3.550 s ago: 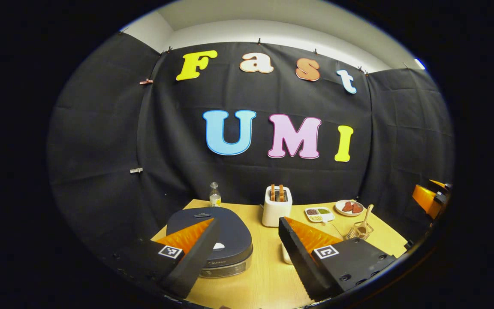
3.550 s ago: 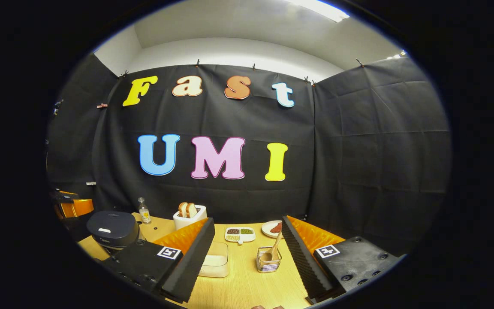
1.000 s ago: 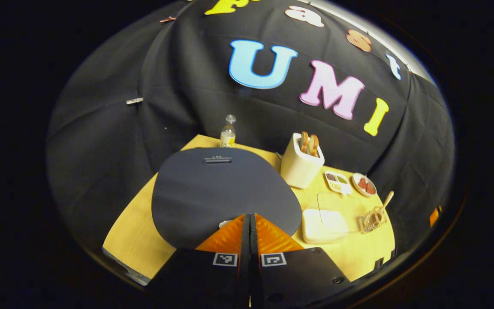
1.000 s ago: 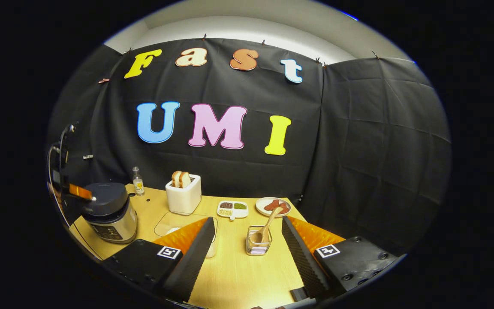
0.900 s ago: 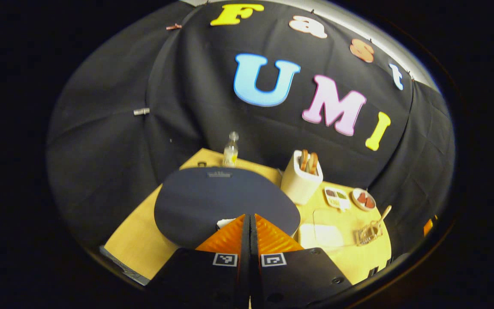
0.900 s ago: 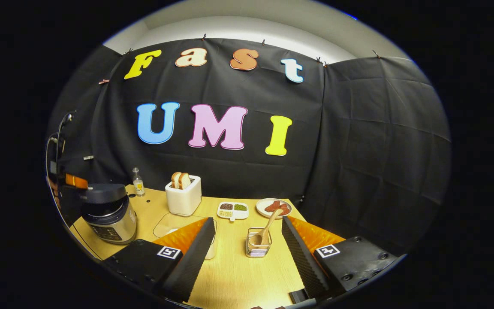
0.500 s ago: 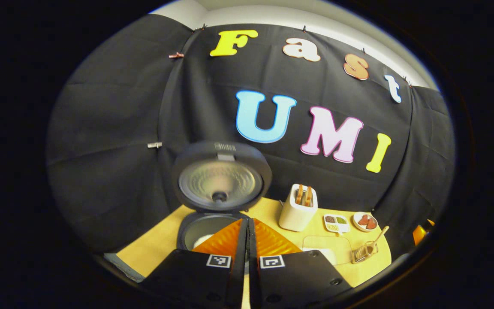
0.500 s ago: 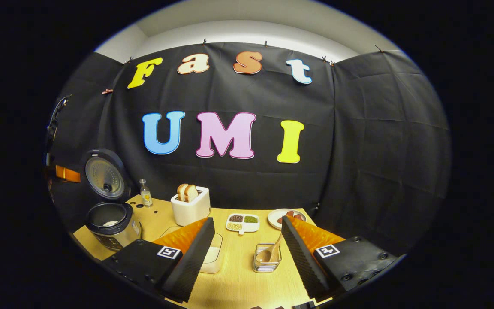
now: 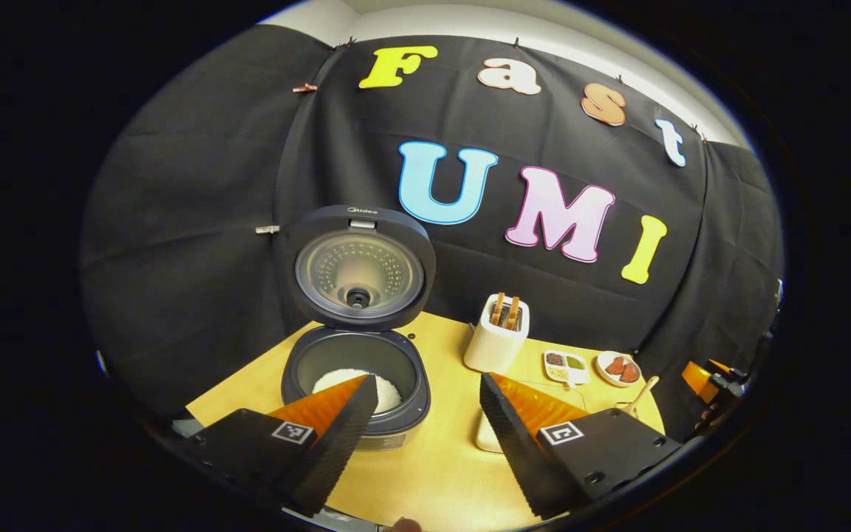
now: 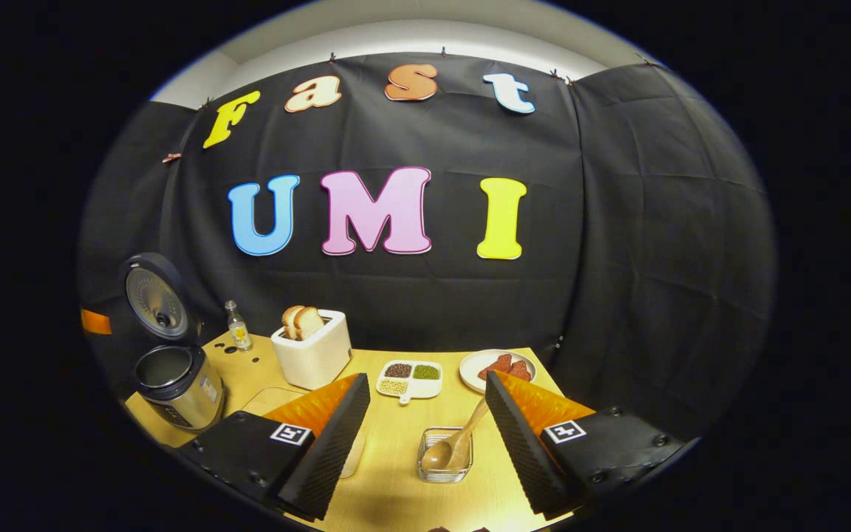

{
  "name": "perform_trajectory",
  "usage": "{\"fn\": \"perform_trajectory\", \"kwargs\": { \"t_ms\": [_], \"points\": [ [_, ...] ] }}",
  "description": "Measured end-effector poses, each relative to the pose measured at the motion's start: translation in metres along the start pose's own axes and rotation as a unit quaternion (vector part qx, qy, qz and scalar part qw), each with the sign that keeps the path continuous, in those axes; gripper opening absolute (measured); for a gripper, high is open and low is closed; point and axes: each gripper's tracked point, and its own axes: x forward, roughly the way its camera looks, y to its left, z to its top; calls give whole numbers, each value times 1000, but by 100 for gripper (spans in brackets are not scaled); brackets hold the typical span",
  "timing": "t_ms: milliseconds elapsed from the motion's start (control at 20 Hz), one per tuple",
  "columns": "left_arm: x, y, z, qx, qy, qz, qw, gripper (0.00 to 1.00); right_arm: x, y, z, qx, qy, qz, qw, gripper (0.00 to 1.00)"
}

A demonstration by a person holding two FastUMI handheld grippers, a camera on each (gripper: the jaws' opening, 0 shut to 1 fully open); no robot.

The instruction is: Close the left gripper, press the button to open the rice cooker; take a wooden spoon from the chopstick holder with the right hand, scoop a spoonful of rice and pour it into the rice cooker, then put the wooden spoon back into the chopstick holder.

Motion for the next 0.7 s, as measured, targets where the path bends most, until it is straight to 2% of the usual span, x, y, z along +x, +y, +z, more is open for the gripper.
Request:
{"fn": "perform_trajectory", "kwargs": {
  "t_ms": [200,400,550,700],
  "points": [
    [-2,-15,-15,-11,-3,20,1000,96,27,-29,-31,16,36,-5,999,98],
    [-5,-29,-44,-1,20,39,999,96,60,-55,-71,30,88,-13,996,98],
    [-8,-32,-63,14,44,52,998,96,85,-61,-100,67,139,-11,988,99],
    [-10,-39,-77,8,62,58,996,96,110,-65,-130,96,183,-10,978,99]
  ]
}}
